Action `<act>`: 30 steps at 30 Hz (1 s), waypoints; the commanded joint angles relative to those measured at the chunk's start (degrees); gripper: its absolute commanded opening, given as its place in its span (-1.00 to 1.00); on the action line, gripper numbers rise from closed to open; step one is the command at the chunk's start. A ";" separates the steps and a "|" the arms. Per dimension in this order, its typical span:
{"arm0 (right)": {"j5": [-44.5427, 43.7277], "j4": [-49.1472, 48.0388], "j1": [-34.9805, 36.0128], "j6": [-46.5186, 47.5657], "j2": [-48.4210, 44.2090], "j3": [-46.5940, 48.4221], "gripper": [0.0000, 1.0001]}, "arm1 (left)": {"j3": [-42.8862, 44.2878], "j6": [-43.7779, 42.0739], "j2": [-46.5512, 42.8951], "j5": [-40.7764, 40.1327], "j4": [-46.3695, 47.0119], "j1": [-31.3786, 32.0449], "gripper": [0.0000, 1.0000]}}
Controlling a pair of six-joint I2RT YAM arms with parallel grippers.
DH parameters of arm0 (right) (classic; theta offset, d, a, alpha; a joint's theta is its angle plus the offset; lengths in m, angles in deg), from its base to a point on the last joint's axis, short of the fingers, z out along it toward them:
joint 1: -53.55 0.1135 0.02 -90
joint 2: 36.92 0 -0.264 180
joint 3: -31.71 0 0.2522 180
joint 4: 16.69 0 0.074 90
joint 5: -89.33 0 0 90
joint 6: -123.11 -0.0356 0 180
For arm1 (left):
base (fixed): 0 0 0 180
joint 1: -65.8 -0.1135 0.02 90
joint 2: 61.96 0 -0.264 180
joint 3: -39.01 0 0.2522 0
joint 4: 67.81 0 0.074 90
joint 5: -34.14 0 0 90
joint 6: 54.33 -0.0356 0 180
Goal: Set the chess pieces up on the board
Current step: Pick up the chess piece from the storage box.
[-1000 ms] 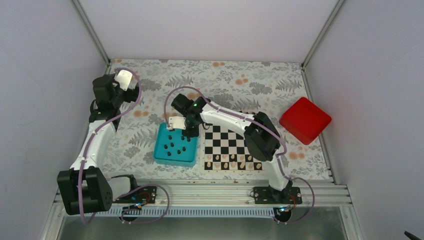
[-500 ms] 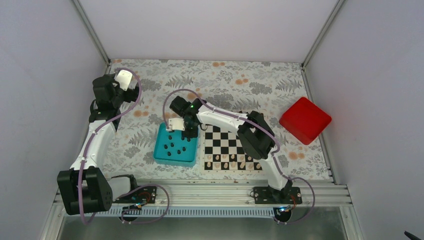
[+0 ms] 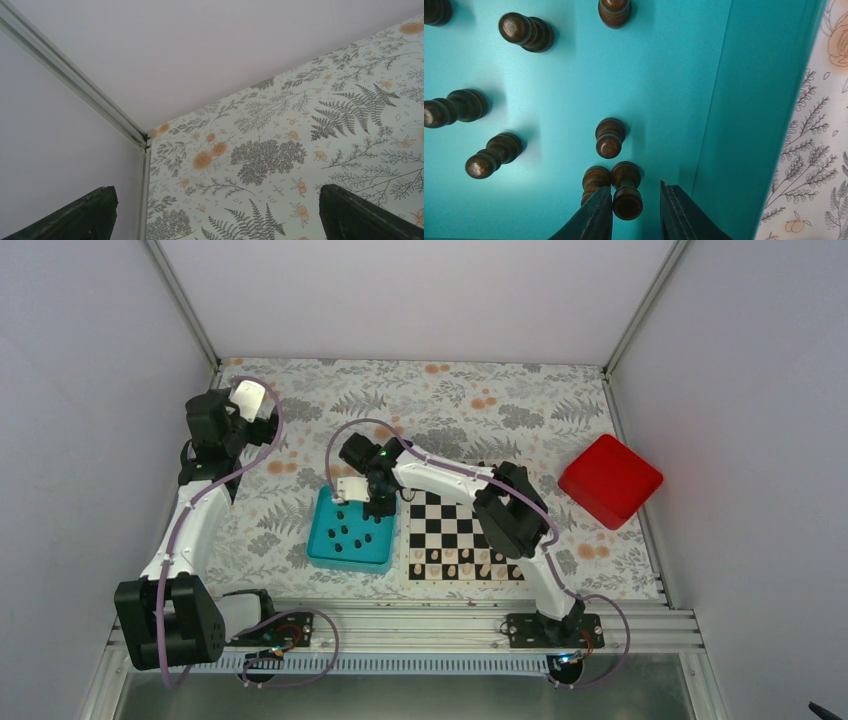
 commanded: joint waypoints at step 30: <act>1.55 4.89 -0.82 -0.91 -5.53 8.80 -0.88 | -0.54 -0.22 -0.02 0.96 1.70 -0.19 1.00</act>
